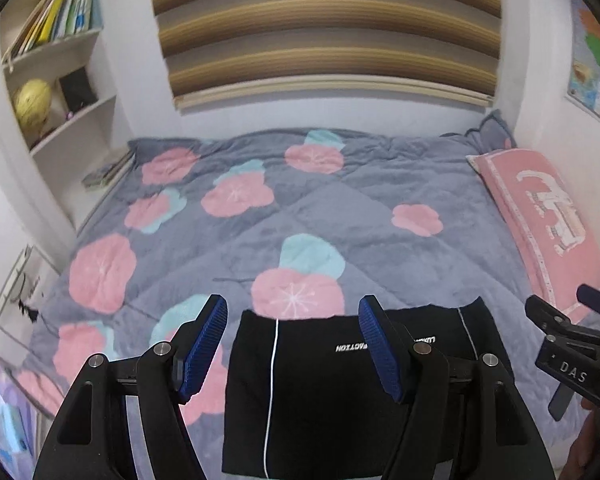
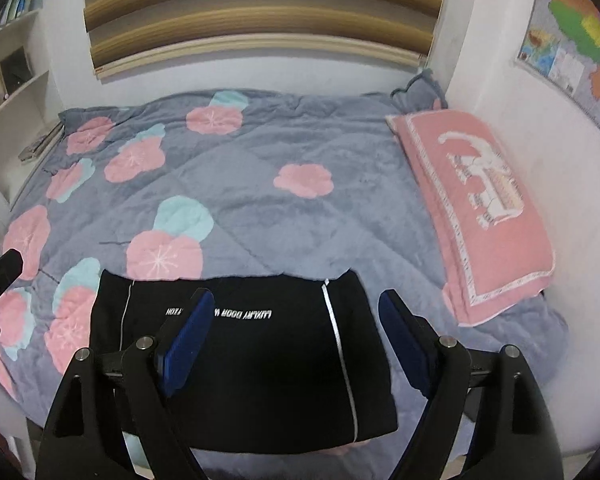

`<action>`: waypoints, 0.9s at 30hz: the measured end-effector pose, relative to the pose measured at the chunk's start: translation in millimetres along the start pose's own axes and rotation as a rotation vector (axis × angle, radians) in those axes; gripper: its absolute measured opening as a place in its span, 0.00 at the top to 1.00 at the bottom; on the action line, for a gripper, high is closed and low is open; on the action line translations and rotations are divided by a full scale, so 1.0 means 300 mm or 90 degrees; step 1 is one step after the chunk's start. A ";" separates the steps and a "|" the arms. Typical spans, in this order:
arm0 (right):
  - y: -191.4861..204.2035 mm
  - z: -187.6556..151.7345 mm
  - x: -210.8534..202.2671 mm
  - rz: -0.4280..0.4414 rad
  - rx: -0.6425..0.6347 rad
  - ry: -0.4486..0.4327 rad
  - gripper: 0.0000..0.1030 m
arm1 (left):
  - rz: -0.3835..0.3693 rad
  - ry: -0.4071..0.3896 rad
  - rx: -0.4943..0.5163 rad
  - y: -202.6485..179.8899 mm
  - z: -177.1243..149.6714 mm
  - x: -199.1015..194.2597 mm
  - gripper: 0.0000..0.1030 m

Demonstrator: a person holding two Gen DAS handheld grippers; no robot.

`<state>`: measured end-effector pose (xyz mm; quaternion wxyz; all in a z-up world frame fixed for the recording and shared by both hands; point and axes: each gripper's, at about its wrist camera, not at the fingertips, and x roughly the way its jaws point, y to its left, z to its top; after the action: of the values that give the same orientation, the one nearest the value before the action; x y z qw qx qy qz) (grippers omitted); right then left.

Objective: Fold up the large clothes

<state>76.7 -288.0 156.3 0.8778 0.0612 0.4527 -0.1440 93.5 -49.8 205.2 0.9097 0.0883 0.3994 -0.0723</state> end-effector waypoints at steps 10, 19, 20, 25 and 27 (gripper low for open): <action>0.020 -0.048 0.069 0.022 -0.005 0.039 0.17 | -0.024 0.048 -0.018 -0.023 -0.020 0.094 0.33; 0.011 -0.051 0.089 0.032 -0.005 0.049 0.17 | -0.018 0.044 -0.003 -0.062 -0.027 0.093 0.33; 0.011 -0.053 0.092 0.034 -0.005 0.051 0.17 | -0.017 0.043 -0.002 -0.062 -0.026 0.093 0.33; 0.012 -0.060 0.098 0.038 -0.005 0.057 0.17 | -0.018 0.042 0.000 -0.069 -0.030 0.088 0.33; 0.014 -0.062 0.097 0.037 -0.004 0.057 0.17 | -0.025 0.048 0.002 -0.073 -0.031 0.091 0.33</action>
<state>79.6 -285.2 121.6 0.8607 0.0777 0.4901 -0.1140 100.7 -70.8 176.7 0.8923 0.0843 0.4349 -0.0871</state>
